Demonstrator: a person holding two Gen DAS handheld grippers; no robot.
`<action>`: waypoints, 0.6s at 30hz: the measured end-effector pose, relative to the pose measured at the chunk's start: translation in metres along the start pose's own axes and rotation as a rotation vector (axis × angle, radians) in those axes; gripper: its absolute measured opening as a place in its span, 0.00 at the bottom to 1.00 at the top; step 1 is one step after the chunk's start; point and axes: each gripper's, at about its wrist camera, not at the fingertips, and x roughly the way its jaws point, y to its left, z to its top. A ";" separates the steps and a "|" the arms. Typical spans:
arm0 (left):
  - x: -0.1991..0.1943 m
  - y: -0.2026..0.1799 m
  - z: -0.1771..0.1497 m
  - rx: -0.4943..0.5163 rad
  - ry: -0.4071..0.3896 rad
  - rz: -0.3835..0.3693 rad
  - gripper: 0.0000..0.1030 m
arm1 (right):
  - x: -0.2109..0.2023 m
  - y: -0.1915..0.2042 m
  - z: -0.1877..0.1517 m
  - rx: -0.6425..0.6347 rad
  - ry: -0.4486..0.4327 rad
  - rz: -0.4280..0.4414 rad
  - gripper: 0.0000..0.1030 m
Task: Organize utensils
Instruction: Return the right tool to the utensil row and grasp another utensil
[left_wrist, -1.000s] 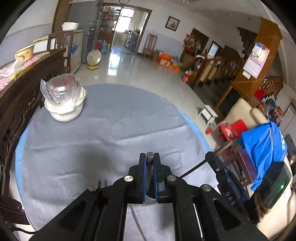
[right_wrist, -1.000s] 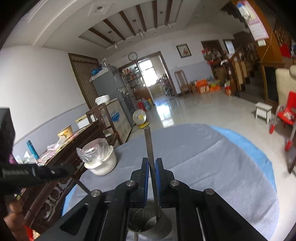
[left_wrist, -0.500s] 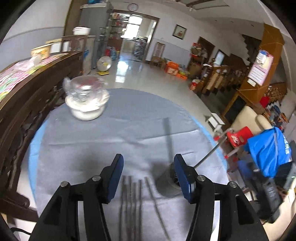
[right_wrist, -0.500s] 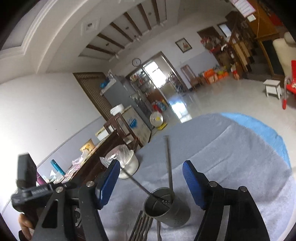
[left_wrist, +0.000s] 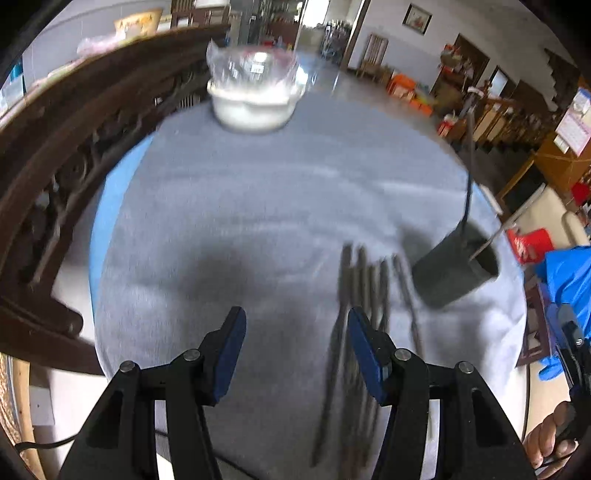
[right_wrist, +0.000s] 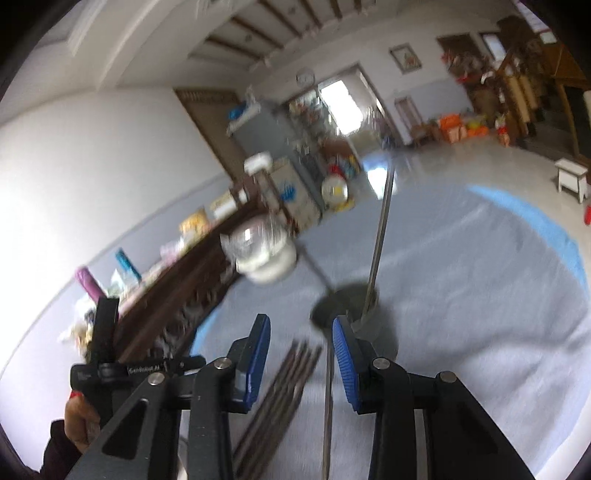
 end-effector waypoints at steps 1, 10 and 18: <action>0.004 0.001 -0.006 0.007 0.017 -0.001 0.57 | 0.011 -0.001 -0.009 0.006 0.048 -0.009 0.37; 0.034 -0.003 -0.041 0.041 0.144 -0.055 0.54 | 0.078 -0.011 -0.054 0.011 0.320 -0.119 0.28; 0.054 -0.013 -0.050 0.061 0.214 -0.096 0.31 | 0.095 -0.019 -0.067 0.028 0.419 -0.157 0.19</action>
